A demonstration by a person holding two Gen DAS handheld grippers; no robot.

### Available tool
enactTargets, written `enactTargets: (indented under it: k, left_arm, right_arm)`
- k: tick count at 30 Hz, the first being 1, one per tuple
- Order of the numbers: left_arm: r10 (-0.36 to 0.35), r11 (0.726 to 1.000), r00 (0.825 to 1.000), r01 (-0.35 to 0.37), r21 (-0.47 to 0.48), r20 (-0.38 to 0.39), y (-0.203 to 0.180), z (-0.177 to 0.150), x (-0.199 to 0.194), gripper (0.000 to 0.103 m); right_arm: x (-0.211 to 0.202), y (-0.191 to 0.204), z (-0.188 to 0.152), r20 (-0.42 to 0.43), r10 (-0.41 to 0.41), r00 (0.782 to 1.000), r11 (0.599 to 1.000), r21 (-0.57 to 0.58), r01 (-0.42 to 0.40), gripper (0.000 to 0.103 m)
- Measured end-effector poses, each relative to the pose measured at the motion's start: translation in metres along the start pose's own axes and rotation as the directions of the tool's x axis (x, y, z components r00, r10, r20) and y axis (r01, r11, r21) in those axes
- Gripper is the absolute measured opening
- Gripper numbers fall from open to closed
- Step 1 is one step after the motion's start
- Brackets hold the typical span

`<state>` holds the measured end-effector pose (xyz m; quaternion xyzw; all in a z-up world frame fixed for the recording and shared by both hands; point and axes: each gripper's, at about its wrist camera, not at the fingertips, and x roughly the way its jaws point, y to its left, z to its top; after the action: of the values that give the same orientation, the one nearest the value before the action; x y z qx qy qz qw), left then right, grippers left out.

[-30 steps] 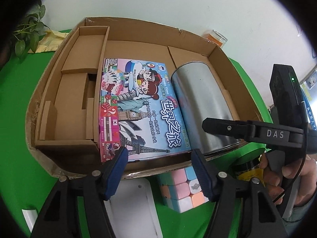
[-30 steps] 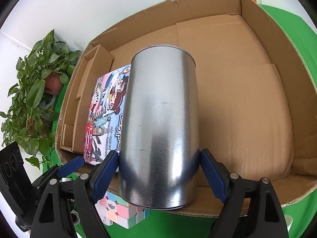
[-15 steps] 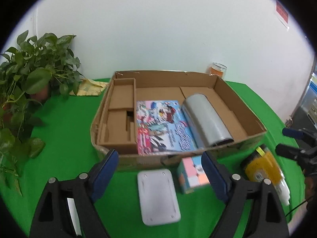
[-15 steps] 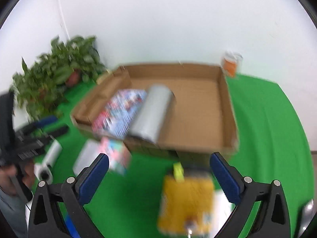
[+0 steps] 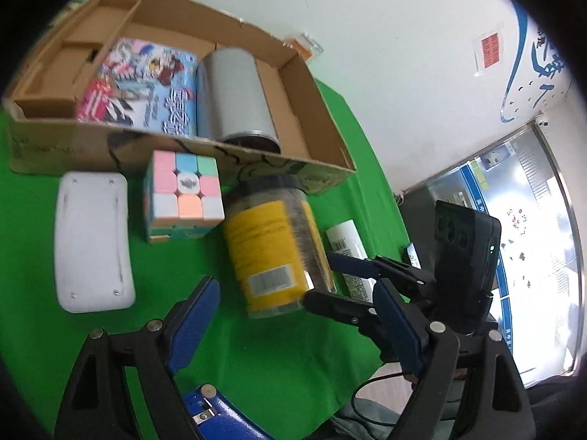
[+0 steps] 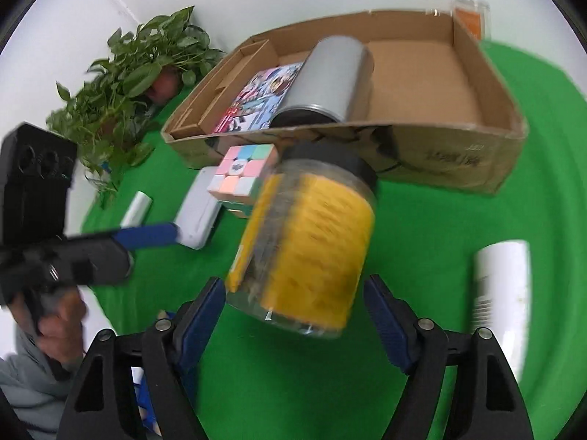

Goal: Organize rigid objects
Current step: 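Grasp the yellow-labelled jar with the right tool and lift it, then place the yellow jar in the box next to the silver can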

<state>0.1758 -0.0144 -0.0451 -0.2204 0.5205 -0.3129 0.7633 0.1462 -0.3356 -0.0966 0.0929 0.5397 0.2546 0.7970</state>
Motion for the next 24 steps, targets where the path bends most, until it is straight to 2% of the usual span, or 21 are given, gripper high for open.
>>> enactTargets:
  k: [2,8,11,14,16,19,24]
  left_arm:
    - [0.003,1.0,1.0,-0.004,-0.028,-0.026,0.004,0.001,0.011,0.085]
    - [-0.004,0.994,0.995,-0.006,-0.11,-0.097,0.022,0.013,0.043,0.084]
    - [-0.004,0.994,0.992,-0.009,-0.106,-0.128,0.02,0.014,0.059,0.083]
    - [0.046,0.993,0.99,-0.059,-0.099,-0.132,0.02,0.012,0.069,0.082]
    - [0.052,0.994,0.991,-0.063,-0.089,-0.123,0.015,0.01,0.067,0.082]
    - [0.071,0.996,0.994,-0.075,-0.041,-0.08,-0.002,0.011,0.057,0.082]
    - [0.078,0.993,0.995,-0.083,0.089,0.058,-0.056,0.033,0.025,0.082]
  right_arm:
    - [0.01,-0.003,0.002,-0.023,0.052,0.998,0.998,0.044,-0.051,0.079]
    - [0.03,-0.004,0.006,-0.033,0.107,0.994,0.991,0.081,-0.104,0.085]
    - [0.043,0.006,0.004,-0.029,0.088,0.996,0.994,0.068,-0.086,0.085]
    - [0.044,0.018,0.002,-0.023,0.057,0.998,0.997,0.045,-0.056,0.085]
    - [0.038,0.02,-0.001,-0.009,0.055,0.998,0.998,0.042,-0.055,0.085]
    - [0.01,0.028,-0.001,0.074,0.054,0.996,0.998,0.011,-0.055,0.085]
    - [-0.046,0.037,0.025,0.228,0.041,0.973,0.998,-0.061,-0.028,0.085]
